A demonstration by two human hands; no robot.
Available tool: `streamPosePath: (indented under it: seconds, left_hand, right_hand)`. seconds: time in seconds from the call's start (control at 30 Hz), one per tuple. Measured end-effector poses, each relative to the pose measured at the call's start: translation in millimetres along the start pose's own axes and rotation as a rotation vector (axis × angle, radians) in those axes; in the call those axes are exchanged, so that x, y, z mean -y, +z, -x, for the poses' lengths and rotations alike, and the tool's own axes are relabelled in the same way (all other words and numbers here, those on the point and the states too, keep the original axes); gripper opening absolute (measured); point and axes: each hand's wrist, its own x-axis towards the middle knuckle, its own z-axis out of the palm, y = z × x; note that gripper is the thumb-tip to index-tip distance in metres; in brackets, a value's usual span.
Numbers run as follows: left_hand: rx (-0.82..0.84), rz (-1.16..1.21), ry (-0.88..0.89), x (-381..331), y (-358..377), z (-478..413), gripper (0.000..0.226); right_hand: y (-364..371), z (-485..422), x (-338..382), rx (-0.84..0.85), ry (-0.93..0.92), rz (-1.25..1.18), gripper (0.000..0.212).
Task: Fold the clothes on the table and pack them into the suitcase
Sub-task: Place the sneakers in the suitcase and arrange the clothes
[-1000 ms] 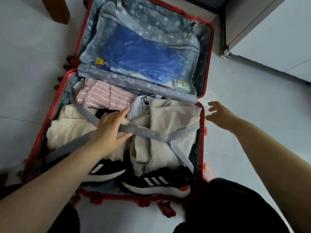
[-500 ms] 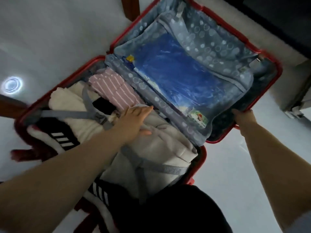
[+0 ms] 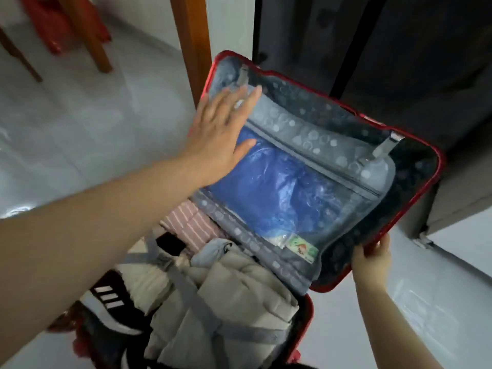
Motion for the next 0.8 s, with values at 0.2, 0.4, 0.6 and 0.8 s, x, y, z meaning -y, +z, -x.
streamPosePath:
  seconds: [0.2, 0.4, 0.6, 0.8]
  left_hand:
    - [-0.046, -0.051, -0.022, -8, -79, -50, 0.054]
    - [0.159, 0.006, 0.072, 23, -98, 15, 0.06]
    - [0.096, 0.02, 0.128, 55, -106, 99, 0.08]
    - [0.225, 0.188, 0.221, 86, -115, 162, 0.092]
  right_hand:
    - [-22, 90, 12, -0.061, -0.029, 0.282, 0.03]
    - [-94, 146, 87, -0.11, -0.115, 0.293, 0.032]
    - [-108, 253, 219, -0.104, -0.431, 0.226, 0.026]
    - [-15, 300, 241, 0.222, -0.55, 0.975, 0.112]
